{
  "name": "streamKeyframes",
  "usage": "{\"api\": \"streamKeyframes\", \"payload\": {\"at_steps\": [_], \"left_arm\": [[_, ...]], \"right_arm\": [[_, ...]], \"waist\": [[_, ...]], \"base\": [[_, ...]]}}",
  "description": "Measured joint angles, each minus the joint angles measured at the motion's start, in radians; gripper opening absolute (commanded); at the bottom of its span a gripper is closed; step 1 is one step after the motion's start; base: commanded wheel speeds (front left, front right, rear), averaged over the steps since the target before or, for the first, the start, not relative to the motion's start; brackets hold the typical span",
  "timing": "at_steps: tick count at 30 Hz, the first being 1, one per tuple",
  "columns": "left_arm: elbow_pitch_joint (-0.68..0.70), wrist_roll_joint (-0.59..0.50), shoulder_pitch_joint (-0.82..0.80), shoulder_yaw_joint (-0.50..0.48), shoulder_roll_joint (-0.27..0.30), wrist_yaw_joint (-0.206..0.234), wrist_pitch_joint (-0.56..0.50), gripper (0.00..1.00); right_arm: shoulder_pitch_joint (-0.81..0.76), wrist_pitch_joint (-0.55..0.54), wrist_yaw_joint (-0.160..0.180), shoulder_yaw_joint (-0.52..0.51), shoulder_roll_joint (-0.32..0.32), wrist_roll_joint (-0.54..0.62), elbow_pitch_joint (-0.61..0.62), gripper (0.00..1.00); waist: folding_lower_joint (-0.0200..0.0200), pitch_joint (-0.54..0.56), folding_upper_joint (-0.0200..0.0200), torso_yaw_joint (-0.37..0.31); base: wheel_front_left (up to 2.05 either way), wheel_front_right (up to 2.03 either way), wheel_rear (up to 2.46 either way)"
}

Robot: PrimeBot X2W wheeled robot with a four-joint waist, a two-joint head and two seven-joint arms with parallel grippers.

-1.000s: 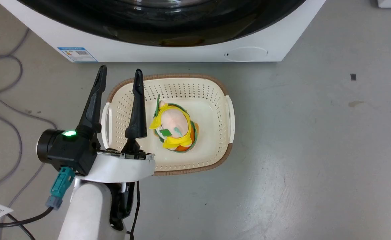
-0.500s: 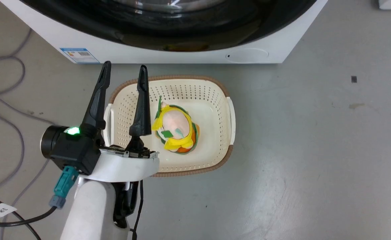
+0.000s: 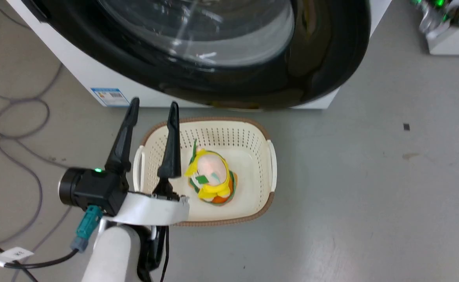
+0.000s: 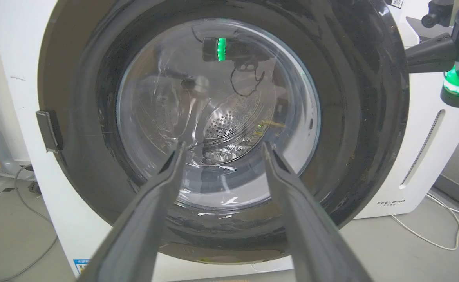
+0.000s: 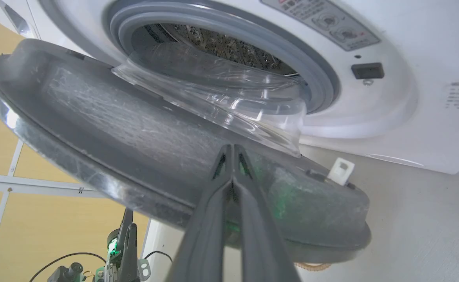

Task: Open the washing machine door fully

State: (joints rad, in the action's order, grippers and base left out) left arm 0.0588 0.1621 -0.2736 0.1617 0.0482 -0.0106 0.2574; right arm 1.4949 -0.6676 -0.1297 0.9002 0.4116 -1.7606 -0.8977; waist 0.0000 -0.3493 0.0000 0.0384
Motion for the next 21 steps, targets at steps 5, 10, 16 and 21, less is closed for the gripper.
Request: {"api": "streamKeyframes", "payload": {"at_steps": [5,10,16,21], "left_arm": [[-0.019,-0.002,0.053,-0.001,0.000,-0.001,0.000,1.00],[-0.041,-0.002,0.113,-0.009,0.000,-0.001,0.000,1.00],[-0.059,-0.002,0.161,-0.016,0.000,-0.003,0.000,1.00],[-0.072,-0.005,0.186,-0.023,0.002,-0.010,0.000,1.00]], "right_arm": [[-0.091,-0.015,0.000,0.007,0.021,-0.027,0.062,0.00],[-0.184,-0.026,0.000,0.018,0.035,-0.049,0.136,0.00],[-0.268,-0.035,0.000,0.040,0.046,-0.093,0.245,0.00],[-0.327,-0.036,0.000,0.072,0.064,-0.119,0.346,0.00]], "waist": [[0.0000,0.057,0.0000,0.005],[0.0000,0.120,0.0000,0.006],[-0.0001,0.185,0.0000,0.002],[-0.0001,0.221,0.0000,-0.001]], "base": [[0.00,0.00,0.00],[0.00,0.00,0.00],[0.00,0.00,0.00],[0.00,0.00,0.00]]}}
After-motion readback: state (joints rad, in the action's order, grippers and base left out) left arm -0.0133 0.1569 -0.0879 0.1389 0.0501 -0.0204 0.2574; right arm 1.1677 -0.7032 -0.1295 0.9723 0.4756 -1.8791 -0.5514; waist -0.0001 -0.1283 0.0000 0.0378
